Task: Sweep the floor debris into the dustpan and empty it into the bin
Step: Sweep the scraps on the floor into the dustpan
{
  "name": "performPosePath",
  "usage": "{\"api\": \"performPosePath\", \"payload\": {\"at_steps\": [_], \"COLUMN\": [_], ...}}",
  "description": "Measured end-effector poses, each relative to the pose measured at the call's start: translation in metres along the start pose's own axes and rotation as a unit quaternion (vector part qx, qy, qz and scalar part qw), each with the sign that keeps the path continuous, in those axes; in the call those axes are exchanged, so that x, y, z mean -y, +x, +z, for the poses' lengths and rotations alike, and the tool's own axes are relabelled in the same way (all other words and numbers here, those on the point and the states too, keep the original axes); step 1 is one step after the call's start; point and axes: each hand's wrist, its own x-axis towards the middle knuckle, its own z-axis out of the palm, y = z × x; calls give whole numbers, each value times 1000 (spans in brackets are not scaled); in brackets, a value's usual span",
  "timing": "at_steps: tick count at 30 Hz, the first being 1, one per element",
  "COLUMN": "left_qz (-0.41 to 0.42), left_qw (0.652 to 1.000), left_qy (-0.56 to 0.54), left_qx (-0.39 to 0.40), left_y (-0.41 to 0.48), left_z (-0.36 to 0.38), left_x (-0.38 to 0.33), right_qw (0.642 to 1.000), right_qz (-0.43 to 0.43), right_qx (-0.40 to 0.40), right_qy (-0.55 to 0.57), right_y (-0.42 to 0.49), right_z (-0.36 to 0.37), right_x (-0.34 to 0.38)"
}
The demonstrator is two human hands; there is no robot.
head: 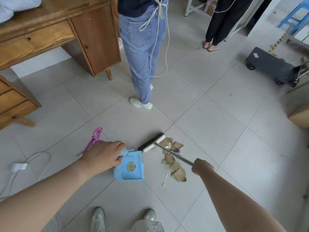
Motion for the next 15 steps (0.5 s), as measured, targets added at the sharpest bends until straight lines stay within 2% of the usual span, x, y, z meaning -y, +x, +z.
{"api": "performPosePath", "payload": {"at_steps": [7,12,15], "left_qz": [-2,-7,-4], "left_qw": [1000,1000,1000], "left_qy": [5,1,0], "left_qx": [-7,-16,-21], "left_y": [17,33,41], "left_z": [5,4,3], "left_x": [-31,-44,-51], "right_qw": [999,995,997], "right_qz": [21,38,26], "right_qx": [34,87,69], "right_qy": [-25,-16,-4], "right_y": [12,8,3], "right_z": [4,25,32], "right_x": [-67,-103,-124]}}
